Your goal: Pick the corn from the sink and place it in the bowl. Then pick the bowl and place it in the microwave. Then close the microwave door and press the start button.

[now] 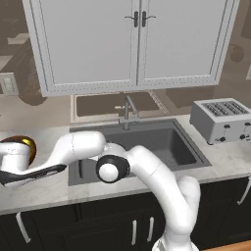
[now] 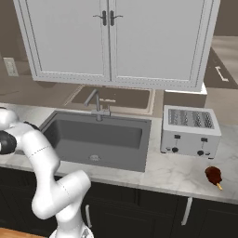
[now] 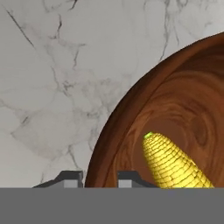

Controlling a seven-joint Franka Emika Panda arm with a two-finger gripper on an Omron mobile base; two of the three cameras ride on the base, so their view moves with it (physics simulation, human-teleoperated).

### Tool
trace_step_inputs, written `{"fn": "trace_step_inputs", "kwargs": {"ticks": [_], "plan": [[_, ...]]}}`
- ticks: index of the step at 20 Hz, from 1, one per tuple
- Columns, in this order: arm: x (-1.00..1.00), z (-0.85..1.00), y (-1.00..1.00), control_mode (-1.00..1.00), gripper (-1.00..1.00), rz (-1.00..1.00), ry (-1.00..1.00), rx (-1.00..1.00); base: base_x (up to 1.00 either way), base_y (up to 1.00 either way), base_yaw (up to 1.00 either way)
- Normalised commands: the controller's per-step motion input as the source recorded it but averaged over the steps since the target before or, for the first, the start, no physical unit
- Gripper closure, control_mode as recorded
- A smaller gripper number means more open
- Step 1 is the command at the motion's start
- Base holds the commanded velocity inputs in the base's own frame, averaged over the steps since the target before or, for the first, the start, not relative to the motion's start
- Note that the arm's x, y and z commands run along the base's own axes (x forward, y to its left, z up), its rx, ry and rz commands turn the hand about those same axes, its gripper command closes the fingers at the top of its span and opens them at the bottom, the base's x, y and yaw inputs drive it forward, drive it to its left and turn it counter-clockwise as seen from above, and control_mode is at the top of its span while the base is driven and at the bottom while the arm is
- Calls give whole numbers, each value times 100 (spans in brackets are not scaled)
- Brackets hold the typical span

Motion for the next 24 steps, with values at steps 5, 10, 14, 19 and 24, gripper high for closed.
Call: {"fn": "trace_step_inputs", "kwargs": {"ticks": [5,10,14,19,24], "plan": [[0,5,-19,-100,100,-4,-1,1,0,0,0],[-26,85,-86,-100,100,0,0,9,0,0,0],[-40,97,-96,-100,100,1,4,3,0,0,0],[-39,39,-99,-100,100,5,3,0,0,0,0],[-44,37,-100,-100,100,6,0,0,0,0,0]]}}
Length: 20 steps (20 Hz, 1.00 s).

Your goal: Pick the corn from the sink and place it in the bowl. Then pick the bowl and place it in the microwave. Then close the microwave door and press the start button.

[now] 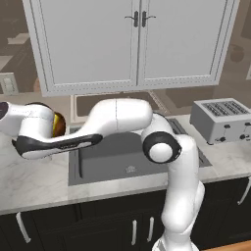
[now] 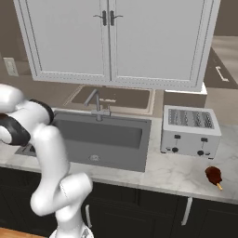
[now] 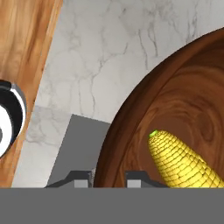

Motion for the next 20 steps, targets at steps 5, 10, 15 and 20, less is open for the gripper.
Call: {"fn": "trace_step_inputs", "kwargs": {"ticks": [5,10,15,20], "plan": [[-36,73,-100,-100,100,4,1,0,0,0,0],[-21,67,-100,-100,100,2,10,0,0,0,0],[-3,54,-100,-100,100,0,17,3,0,0,0],[-8,52,-100,-100,100,-3,17,3,0,0,0]]}}
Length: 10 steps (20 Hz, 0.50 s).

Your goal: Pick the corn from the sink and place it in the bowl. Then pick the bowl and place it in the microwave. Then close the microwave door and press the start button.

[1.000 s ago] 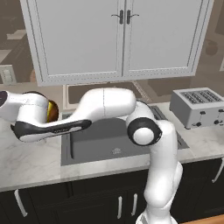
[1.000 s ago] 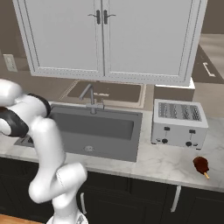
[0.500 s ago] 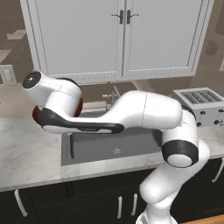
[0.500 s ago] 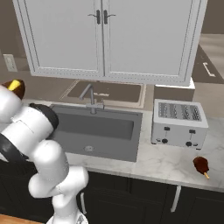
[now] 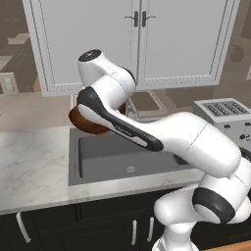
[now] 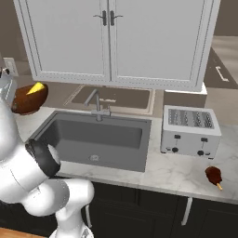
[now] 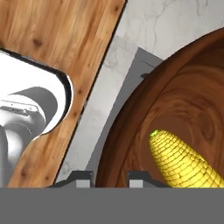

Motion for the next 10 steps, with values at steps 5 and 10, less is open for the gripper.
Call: {"fn": "trace_step_inputs", "kwargs": {"ticks": [5,10], "plan": [[-33,58,-100,-100,100,-6,6,3,0,0,0],[-35,4,-92,-100,100,-1,-14,1,0,0,0]]}}
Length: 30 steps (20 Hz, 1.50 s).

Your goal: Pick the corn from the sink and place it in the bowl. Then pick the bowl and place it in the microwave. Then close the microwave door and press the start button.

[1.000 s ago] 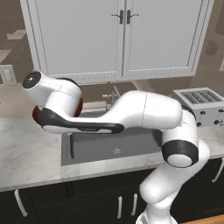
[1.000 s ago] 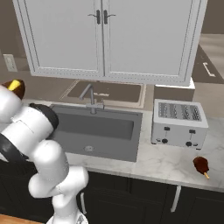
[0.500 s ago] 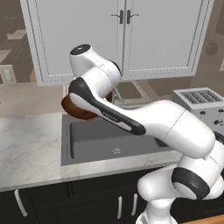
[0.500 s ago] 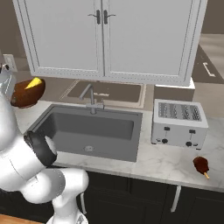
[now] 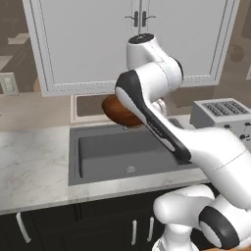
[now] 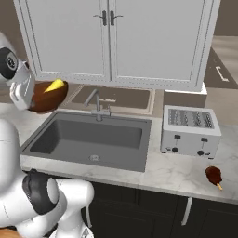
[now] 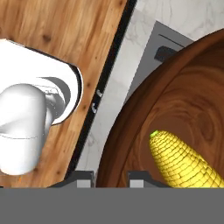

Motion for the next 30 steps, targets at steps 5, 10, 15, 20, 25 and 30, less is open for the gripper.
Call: {"fn": "trace_step_inputs", "kwargs": {"ticks": [5,10,15,20,25,30], "plan": [[-1,11,-81,-100,100,-3,-21,12,0,0,0],[0,16,-26,-100,100,-2,4,5,0,0,0],[0,2,-6,-100,100,0,3,0,0,0,0],[0,0,0,-100,100,0,0,0,0,0,0],[0,0,0,-100,100,0,0,0,0,0,0],[0,0,0,-100,100,0,0,0,0,0,0]]}}
